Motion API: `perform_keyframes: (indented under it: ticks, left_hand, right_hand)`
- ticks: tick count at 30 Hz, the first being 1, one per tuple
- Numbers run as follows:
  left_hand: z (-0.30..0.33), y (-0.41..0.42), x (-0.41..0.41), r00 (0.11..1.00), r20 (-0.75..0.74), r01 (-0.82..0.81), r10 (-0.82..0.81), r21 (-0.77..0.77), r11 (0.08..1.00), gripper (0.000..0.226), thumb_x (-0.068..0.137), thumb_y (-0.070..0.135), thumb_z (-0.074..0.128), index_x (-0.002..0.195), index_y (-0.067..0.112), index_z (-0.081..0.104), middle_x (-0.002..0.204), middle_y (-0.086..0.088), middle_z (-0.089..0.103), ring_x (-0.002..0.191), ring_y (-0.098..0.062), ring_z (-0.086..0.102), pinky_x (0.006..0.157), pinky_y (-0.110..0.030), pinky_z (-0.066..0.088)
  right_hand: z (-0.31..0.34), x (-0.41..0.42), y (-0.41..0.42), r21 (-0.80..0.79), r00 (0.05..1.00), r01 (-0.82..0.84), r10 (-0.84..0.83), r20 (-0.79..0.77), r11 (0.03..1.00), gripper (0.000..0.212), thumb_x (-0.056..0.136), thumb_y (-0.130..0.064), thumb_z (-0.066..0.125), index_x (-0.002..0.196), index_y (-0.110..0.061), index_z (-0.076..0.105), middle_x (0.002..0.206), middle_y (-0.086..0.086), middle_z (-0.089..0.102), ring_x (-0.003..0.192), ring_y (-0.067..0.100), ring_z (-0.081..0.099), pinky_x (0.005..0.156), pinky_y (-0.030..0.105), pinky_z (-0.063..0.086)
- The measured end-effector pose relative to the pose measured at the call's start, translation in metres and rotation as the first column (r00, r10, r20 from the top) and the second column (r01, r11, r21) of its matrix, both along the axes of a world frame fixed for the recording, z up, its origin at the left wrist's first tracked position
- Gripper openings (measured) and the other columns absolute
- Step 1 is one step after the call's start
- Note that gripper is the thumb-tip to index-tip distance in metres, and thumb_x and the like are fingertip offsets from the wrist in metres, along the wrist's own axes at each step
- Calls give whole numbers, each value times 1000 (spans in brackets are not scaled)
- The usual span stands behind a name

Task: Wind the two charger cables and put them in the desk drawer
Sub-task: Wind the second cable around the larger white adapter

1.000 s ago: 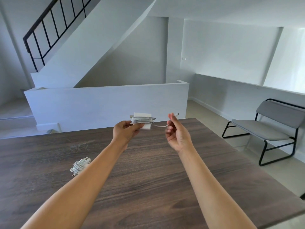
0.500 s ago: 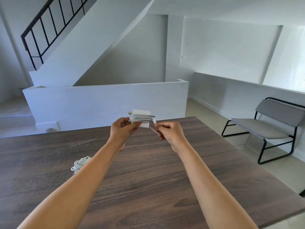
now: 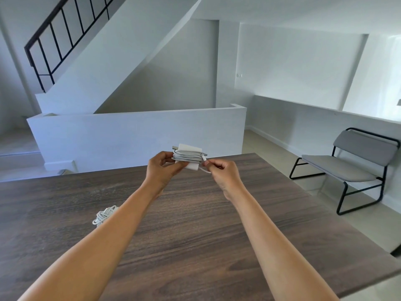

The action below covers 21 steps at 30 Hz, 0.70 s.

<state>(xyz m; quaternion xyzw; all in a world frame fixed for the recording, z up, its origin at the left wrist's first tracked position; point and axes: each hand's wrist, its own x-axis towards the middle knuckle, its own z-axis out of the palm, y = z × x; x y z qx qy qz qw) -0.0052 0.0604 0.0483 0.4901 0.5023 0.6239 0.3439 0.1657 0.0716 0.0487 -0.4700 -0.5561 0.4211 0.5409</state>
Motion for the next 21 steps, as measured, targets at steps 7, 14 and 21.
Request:
perform_keyframes:
  ticks: [7, 14, 21]
  left_hand:
    - [5, -3, -2, 975, -211, -60, 68, 43, 997, 40, 67, 20, 84, 101, 8, 66, 99, -6, 70, 88, -20, 70, 88, -41, 56]
    - [6, -9, 5, 963, -245, -96, 114, 84, 992, 40, 68, 20, 84, 102, 10, 64, 100, -1, 69, 85, -11, 69, 80, -28, 55]
    - [7, -14, 2, 948, -315, -16, 37, 70, 997, 37, 69, 16, 83, 101, 11, 63, 97, 2, 68, 80, -11, 70, 75, -26, 55]
  right_hand:
    - [4, -5, -4, -168, 978, 5, -39, -203, 986, 10, 87, -9, 67, 81, -4, 73, 55, 1, 58, 46, 8, 51, 47, 18, 47]
    - [8, -11, -7, -219, 960, 54, -111, -258, 974, 6, 88, -7, 65, 92, -2, 67, 60, 5, 58, 47, 10, 53, 48, 19, 51]
    - [15, -5, -11, -283, 911, -146, 17, -413, 948, 15, 92, -13, 60, 99, -1, 65, 66, 6, 56, 49, 10, 53, 44, 20, 49]
